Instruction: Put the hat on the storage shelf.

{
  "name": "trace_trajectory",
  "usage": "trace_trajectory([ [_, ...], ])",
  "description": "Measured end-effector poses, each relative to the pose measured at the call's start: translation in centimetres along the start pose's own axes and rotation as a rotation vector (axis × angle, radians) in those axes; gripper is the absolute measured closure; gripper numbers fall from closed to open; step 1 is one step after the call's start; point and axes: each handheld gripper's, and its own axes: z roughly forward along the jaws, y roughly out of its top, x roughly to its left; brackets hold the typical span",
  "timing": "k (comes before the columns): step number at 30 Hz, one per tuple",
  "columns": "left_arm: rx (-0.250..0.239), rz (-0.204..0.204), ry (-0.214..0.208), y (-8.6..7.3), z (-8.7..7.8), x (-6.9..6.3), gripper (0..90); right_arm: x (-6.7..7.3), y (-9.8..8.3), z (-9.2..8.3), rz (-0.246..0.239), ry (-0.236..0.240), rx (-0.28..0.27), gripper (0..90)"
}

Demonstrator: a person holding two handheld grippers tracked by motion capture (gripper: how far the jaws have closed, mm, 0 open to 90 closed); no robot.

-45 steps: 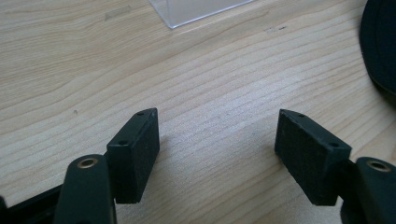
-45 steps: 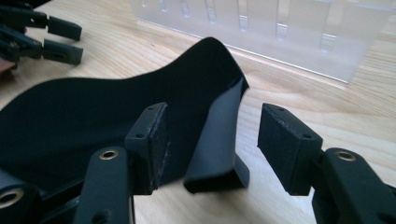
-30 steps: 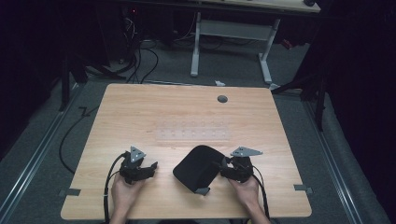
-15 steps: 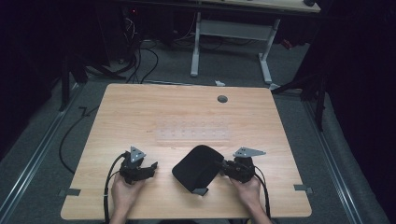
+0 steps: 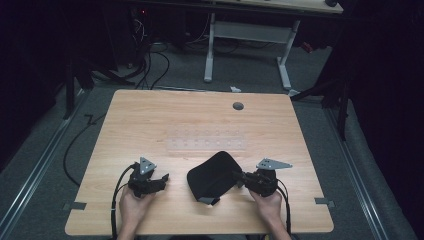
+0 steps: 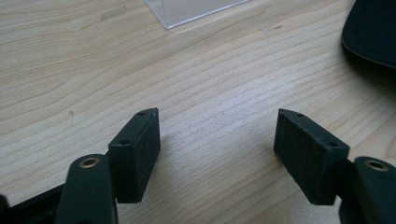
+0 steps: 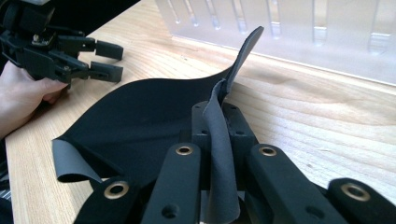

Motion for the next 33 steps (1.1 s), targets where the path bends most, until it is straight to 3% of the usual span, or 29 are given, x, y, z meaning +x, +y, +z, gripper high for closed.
trace_trajectory([
  [5, 0.001, 0.000, -0.006, 0.0, 0.0, 0.0, 33.0, 0.3, 0.5, -0.9, -0.015, -0.015, -0.007, 85.8],
  [12, 0.012, 0.010, -0.035, -0.1, -0.2, -0.1, 36.0, 0.2, 0.7, -2.0, 0.009, -0.007, -0.024, 85.9],
  [19, 0.035, 0.023, -0.062, -0.2, -0.7, -0.8, 32.9, 0.7, 1.3, -3.0, -0.002, -0.001, -0.056, 85.9],
  [22, 0.041, 0.046, -0.096, 0.0, -1.5, -1.9, 31.3, 0.8, 1.7, -3.5, 0.008, 0.012, -0.069, 85.9],
  [23, 0.039, 0.061, -0.130, 0.2, -2.0, -2.7, 31.0, 0.8, 1.8, -3.6, 0.011, 0.015, -0.073, 85.9],
  [24, 0.039, 0.061, -0.130, 0.2, -2.0, -2.7, 30.9, 0.8, 1.8, -3.6, 0.011, 0.015, -0.073, 85.9],
  [29, 0.040, 0.110, -0.224, 0.5, -3.1, -5.4, 28.5, 0.7, 2.3, -4.0, 0.035, 0.038, -0.093, 85.8],
  [33, 0.033, 0.139, -0.265, 0.5, -3.4, -6.6, 28.2, 0.9, 2.5, -3.9, 0.035, 0.035, -0.089, 85.8],
])
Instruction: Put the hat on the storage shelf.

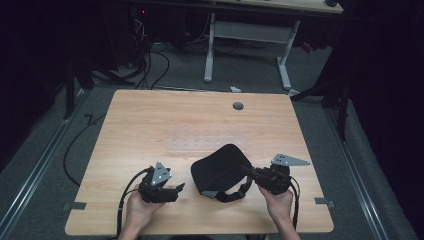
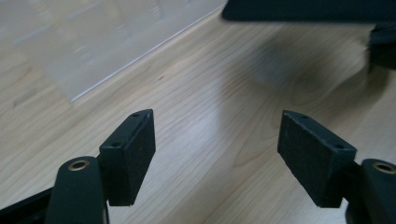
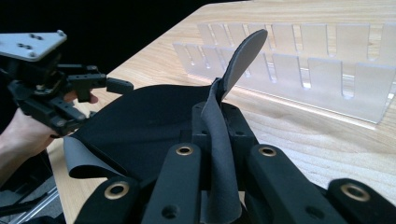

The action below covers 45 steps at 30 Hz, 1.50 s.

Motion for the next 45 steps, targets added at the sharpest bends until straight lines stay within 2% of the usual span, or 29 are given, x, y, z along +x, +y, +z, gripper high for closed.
trace_trajectory([
  [4, -0.001, 0.028, -0.040, 0.3, 0.7, -1.4, 27.9, 0.0, 0.3, 0.4, 0.006, -0.005, 0.014, 85.9],
  [7, -0.003, 0.032, -0.055, 0.5, 0.8, -1.8, 27.9, 0.1, 0.4, 0.5, 0.009, -0.006, 0.017, 85.8],
  [9, -0.006, 0.054, -0.070, 0.6, 0.8, -2.4, 27.8, 0.3, 0.6, 0.6, 0.001, -0.005, 0.021, 85.9],
  [14, -0.016, 0.065, -0.079, 0.8, 0.9, -2.9, 27.1, 0.5, 0.9, 0.8, 0.001, -0.004, 0.029, 85.8],
  [19, -0.027, 0.105, -0.078, 0.9, 0.9, -3.4, 27.1, 0.7, 1.1, 1.1, 0.000, -0.001, 0.043, 85.7],
  [22, -0.025, 0.104, -0.086, 0.9, 1.0, -3.6, 27.9, 0.8, 1.2, 1.2, 0.006, 0.006, 0.043, 85.7],
  [27, -0.030, 0.112, -0.070, 0.8, 1.1, -3.7, 29.6, 1.1, 1.5, 1.4, 0.002, 0.009, 0.047, 85.6],
  [32, -0.018, 0.126, -0.056, 0.7, 1.2, -3.7, 35.5, 1.1, 1.4, 1.6, 0.000, 0.016, 0.059, 85.4],
  [36, -0.012, 0.102, -0.042, 1.1, 1.1, -3.6, 39.5, 1.2, 1.4, 1.8, 0.003, 0.026, 0.060, 85.2],
  [45, 0.010, 0.118, -0.030, 1.2, 1.1, -3.7, 43.4, 1.4, 1.5, 2.0, 0.005, 0.040, 0.065, 85.0],
])
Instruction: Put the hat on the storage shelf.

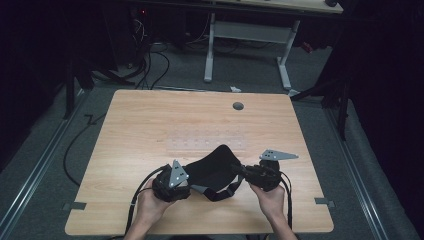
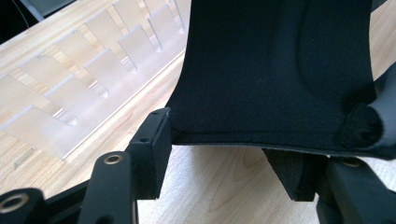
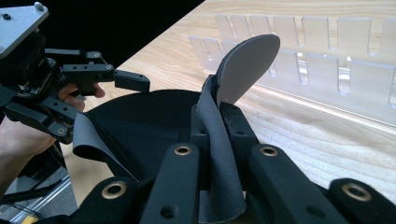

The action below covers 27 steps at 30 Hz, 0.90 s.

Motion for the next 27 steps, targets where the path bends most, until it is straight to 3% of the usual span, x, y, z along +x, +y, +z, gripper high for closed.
trace_trajectory([
  [9, 0.010, 0.056, -0.027, -0.3, -0.3, -0.6, 59.6, 0.0, 0.0, 0.0, -0.005, -0.001, 0.002, 84.8],
  [12, -0.010, 0.054, -0.063, 0.0, -0.8, -0.7, 68.2, -0.2, 0.0, -0.4, 0.007, 0.006, -0.016, 84.2],
  [16, -0.022, 0.049, -0.091, 0.3, -1.2, -0.7, 71.8, -0.3, 0.1, -0.4, 0.011, 0.009, -0.031, 82.7],
  [22, -0.013, 0.028, -0.165, 0.5, -2.1, -0.7, 80.7, -0.6, -0.1, -0.5, 0.022, 0.005, -0.029, 80.0],
  [25, -0.012, 0.044, -0.224, 0.4, -2.6, -1.2, 86.7, -0.9, -0.1, -0.6, 0.031, -0.003, -0.046, 77.7],
  [27, -0.002, 0.048, -0.232, 0.3, -2.6, -1.4, 87.3, -0.9, -0.1, -0.6, 0.026, -0.007, -0.052, 76.7],
])
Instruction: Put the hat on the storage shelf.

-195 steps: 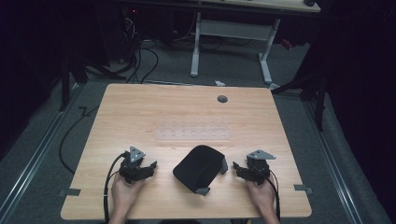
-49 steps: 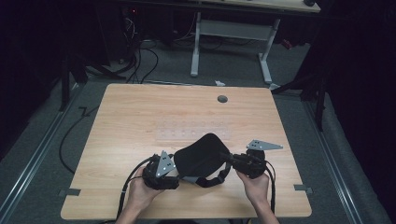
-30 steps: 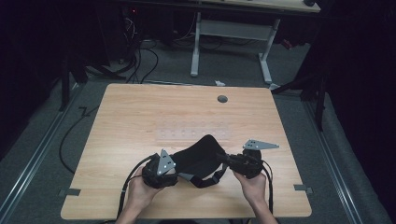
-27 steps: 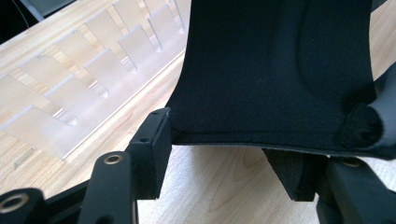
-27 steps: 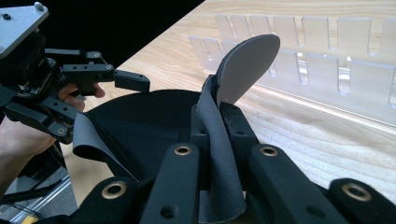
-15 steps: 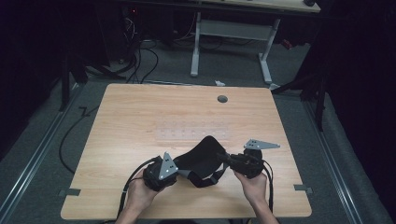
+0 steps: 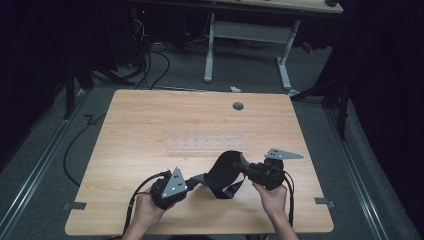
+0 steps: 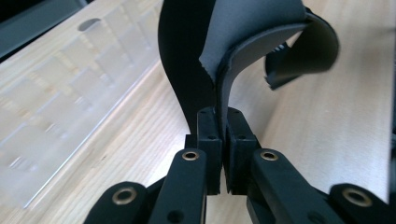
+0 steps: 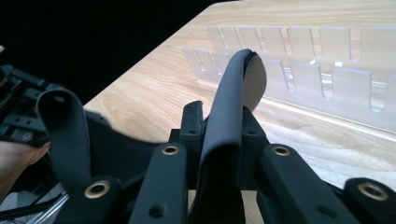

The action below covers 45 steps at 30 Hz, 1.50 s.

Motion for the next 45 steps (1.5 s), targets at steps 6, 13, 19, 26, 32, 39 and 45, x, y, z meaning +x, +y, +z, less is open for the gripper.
trace_trajectory([
  [6, 0.011, -0.024, -0.037, 0.2, 0.0, -0.2, 87.6, -0.1, -0.2, -0.1, -0.010, -0.010, -0.024, 65.4],
  [13, -0.009, -0.075, -0.035, 0.6, -0.3, 0.3, 87.5, -0.8, -0.8, -1.4, -0.001, -0.035, -0.078, 57.8],
  [19, -0.039, -0.121, -0.032, 0.9, -1.0, 1.0, 87.5, -2.4, -2.7, -1.4, -0.013, -0.150, -0.019, 47.9],
  [26, -0.061, -0.165, -0.021, 1.5, -1.7, 1.6, 87.5, -3.4, -5.2, -0.4, -0.131, -0.400, 0.103, 40.9],
  [32, -0.114, -0.224, 0.002, 2.1, -2.7, 2.6, 87.4, -4.8, -6.3, 0.4, -0.144, -0.515, 0.189, 38.6],
  [39, -0.135, -0.249, 0.030, 2.5, -3.1, 3.5, 87.4, -5.5, -6.7, 0.7, -0.117, -0.550, 0.212, 37.6],
  [45, -0.168, -0.275, 0.035, 3.1, -3.6, 4.0, 87.4, -5.5, -6.6, 0.8, -0.113, -0.554, 0.213, 36.7],
])
